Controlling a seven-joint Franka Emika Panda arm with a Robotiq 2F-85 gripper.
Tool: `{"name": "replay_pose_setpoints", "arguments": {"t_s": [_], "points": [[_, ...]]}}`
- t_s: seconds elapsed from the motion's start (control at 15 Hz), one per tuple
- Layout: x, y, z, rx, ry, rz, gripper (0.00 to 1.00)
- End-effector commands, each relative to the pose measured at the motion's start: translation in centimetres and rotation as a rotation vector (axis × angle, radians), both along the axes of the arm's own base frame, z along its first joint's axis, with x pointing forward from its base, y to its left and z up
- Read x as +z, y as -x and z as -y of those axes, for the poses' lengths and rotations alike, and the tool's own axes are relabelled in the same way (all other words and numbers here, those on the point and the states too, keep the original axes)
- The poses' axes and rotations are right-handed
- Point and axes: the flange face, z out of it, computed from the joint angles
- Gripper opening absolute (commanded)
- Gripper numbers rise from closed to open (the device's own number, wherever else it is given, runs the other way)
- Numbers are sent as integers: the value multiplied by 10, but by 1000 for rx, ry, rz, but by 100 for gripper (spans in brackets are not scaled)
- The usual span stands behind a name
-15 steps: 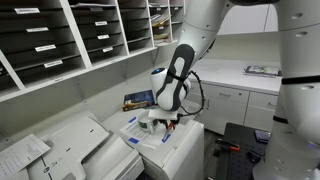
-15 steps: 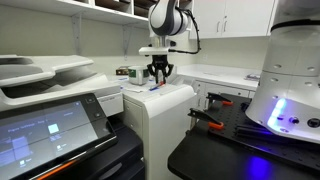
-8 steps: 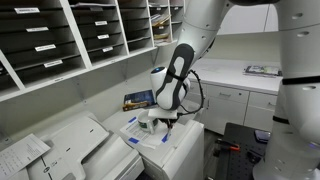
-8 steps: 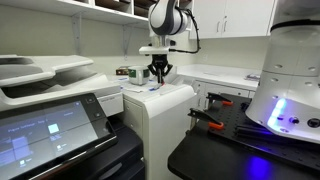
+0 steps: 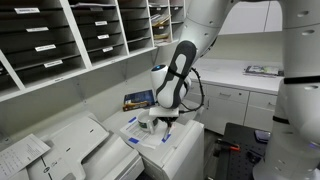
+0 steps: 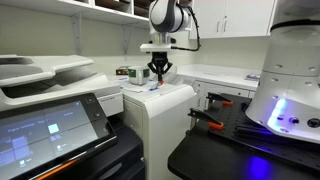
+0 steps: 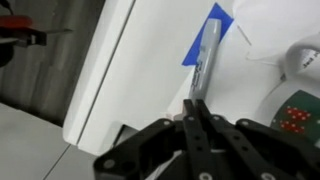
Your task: Pick up the red marker and place it inside the green and white mug
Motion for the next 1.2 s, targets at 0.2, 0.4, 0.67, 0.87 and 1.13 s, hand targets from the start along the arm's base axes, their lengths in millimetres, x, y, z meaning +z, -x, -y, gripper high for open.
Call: {"name": "replay_pose_setpoints", "arguments": {"t_s": [0.2,0.4,0.67,0.87,1.13], "points": [[1,10,8,2,-8,-5,65],[3,4,8,8,-11,14,87],[1,-5,7,27,-19,21,100],[-3,-12,6,45,-20,17,99],[-5,-9,8,37,-8,1,100]]}}
